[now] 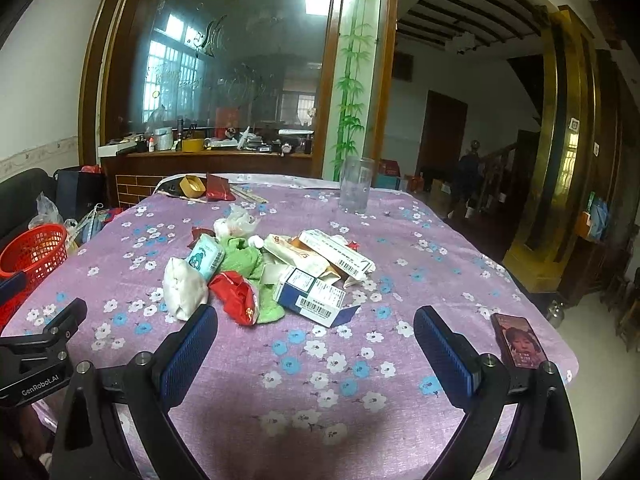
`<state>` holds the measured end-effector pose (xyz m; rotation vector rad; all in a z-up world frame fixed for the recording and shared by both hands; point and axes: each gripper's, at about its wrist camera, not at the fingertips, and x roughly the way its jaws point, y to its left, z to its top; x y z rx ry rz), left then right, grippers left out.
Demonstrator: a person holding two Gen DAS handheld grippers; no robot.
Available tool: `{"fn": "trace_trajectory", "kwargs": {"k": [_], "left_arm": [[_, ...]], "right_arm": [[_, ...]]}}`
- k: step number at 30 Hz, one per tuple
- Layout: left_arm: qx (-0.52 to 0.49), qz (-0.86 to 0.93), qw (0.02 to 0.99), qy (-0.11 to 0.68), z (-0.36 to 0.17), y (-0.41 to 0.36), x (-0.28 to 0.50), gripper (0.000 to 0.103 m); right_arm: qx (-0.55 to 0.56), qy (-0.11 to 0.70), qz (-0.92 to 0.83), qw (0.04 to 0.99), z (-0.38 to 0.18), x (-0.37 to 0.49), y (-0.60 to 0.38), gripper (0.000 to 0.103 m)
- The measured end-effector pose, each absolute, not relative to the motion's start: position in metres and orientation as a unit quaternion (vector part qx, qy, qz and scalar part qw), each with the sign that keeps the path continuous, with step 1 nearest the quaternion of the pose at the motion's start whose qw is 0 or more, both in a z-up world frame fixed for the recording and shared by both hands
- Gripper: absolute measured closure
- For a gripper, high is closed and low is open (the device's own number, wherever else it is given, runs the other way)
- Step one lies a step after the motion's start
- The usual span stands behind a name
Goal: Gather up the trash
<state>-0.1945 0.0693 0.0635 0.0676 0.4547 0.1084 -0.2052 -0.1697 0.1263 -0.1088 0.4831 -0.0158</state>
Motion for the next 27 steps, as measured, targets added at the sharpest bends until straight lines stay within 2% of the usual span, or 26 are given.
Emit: {"fn": "trace_trajectory", "kwargs": {"k": [27], "left_arm": [[0.038,0.038,0.969,0.24,0.0632,0.0652,-0.1878,0.0]], "right_arm": [[-0.051,0.255,0.012,0.966,0.1196,-0.1988,-0.1701,0.003]]}}
